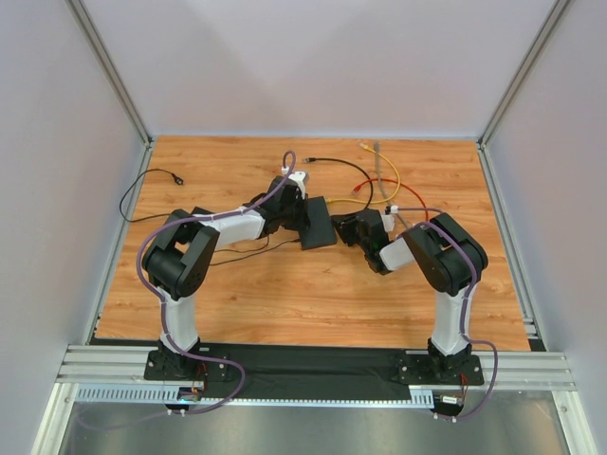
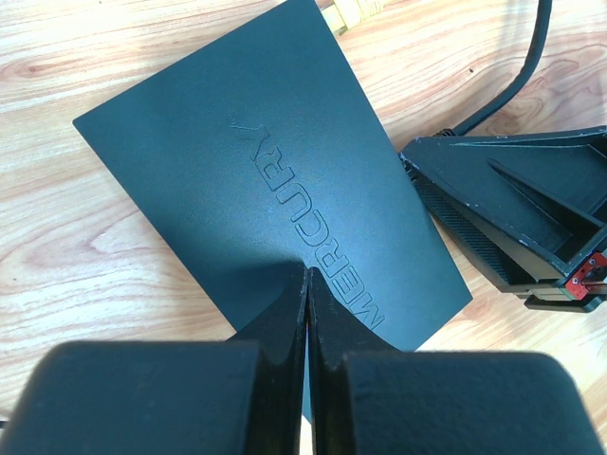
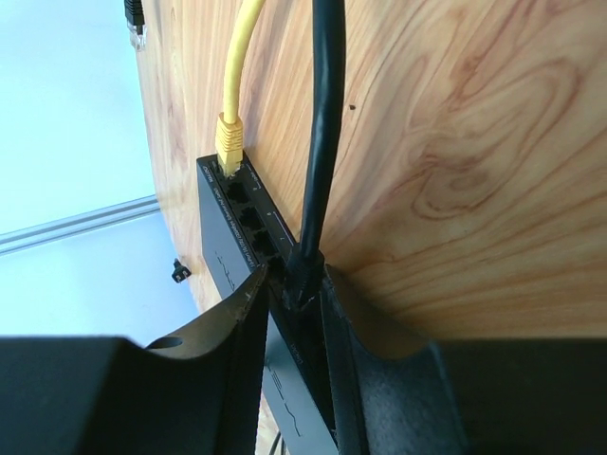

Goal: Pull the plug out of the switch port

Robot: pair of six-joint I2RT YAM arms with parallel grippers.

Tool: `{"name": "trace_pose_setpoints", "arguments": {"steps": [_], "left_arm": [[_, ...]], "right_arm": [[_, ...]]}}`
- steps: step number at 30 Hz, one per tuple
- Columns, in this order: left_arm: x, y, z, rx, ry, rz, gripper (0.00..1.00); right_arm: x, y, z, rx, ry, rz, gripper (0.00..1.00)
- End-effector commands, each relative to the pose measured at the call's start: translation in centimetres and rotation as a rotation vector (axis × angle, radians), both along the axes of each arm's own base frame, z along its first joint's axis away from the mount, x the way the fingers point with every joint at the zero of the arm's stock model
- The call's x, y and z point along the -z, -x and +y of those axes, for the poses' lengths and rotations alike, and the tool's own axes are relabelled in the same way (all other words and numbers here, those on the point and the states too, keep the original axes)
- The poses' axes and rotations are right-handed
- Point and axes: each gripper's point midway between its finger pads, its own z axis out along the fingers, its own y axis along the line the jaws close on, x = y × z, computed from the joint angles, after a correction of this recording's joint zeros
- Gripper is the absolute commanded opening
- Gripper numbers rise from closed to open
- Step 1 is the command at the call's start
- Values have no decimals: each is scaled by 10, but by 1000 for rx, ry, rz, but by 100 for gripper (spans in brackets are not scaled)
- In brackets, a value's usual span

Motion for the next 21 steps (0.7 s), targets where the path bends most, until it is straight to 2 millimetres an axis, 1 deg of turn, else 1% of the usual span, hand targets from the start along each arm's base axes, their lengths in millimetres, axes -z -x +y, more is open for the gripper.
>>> {"name": "trace_pose_setpoints", "arguments": {"steps": [1, 3, 4, 5, 7, 9, 10, 11, 12, 15, 16, 17, 21], "left_arm": [[-3, 5, 4, -7, -16, 9, 0], [-3, 6, 4, -7, -17, 10, 0], [-2, 6, 5, -7, -17, 12, 0], [-2, 5, 5, -10, -18, 9, 0], [-3, 5, 5, -11, -18, 8, 0], [-4, 3, 5, -15, -18, 4, 0], [1, 7, 8, -17, -34, 28, 0], [3, 6, 10, -25, -43, 30, 0], [6, 8, 12, -31, -56, 41, 0], [11, 7, 17, -57, -82, 54, 0], [12, 7, 17, -63, -84, 60, 0], [15, 7, 19, -71, -93, 64, 0], [21, 9, 22, -92, -108, 95, 0]], "right_arm": [[60, 33, -22, 7, 129, 194, 31], [61, 33, -21, 0, 137, 208, 31], [61, 34, -21, -1, 135, 209, 27], [61, 34, -21, 0, 133, 211, 26], [61, 34, -20, -4, 130, 208, 19], [61, 33, -19, -9, 131, 205, 16], [62, 34, -19, -9, 132, 208, 16], [60, 33, -19, -8, 131, 200, 15], [60, 33, -20, -6, 133, 201, 11], [60, 32, -22, -4, 144, 195, 6], [59, 32, -22, -4, 145, 191, 2], [58, 31, -22, -1, 152, 187, 0], [54, 29, -26, 11, 166, 169, 0]]}}
